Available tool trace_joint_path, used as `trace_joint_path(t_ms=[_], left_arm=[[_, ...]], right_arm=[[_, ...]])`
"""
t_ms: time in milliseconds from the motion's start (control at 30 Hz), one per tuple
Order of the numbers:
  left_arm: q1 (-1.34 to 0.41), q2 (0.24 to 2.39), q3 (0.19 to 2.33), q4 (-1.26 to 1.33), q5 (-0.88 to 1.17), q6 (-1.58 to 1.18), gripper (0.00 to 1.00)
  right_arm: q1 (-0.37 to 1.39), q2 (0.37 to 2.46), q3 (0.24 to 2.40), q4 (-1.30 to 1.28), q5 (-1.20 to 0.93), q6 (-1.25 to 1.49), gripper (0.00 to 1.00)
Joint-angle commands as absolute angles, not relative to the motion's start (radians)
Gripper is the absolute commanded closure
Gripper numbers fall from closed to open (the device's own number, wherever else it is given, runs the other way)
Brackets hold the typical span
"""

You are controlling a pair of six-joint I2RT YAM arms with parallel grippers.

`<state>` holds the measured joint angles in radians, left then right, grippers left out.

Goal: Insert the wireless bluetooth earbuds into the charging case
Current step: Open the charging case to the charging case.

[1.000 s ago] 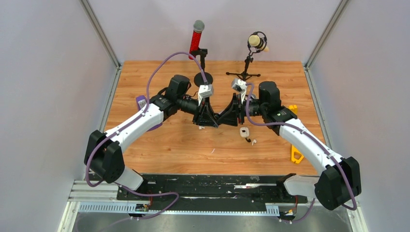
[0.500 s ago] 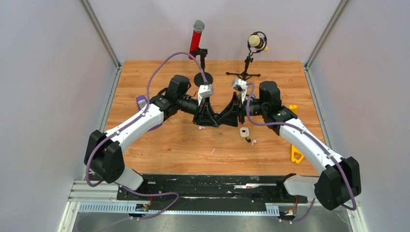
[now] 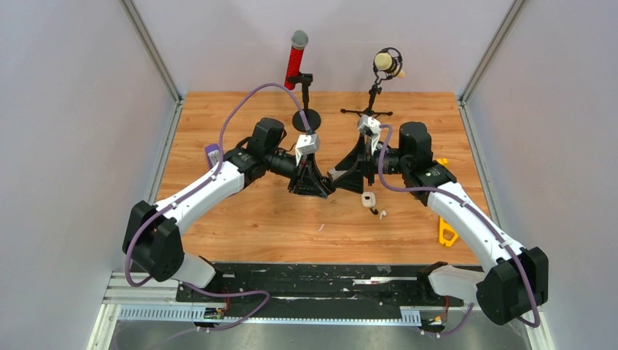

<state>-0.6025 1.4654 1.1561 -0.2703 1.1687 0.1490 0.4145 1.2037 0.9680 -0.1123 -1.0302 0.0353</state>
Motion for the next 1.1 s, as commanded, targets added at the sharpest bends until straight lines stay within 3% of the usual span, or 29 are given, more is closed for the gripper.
trace_joint_path(t_ms=[0, 433, 567, 1067], left_arm=[[-0.607, 1.415, 1.135, -0.242, 1.203, 0.193, 0.83], [-0.606, 1.422, 1.128, -0.220, 1.189, 0.181, 0.83], [-0.607, 1.424, 1.129, -0.219, 1.189, 0.176, 0.83], [-0.606, 1.419, 1.129, -0.218, 1.189, 0.174, 0.83]], right_arm=[[0.403, 1.164, 0.994, -0.100, -1.028, 0.010, 0.34], [0.405, 1.185, 0.974, -0.066, -1.084, 0.042, 0.25], [0.419, 1.187, 0.960, -0.047, -1.032, 0.042, 0.21], [0.459, 1.191, 0.944, -0.039, -0.884, -0.024, 0.20]])
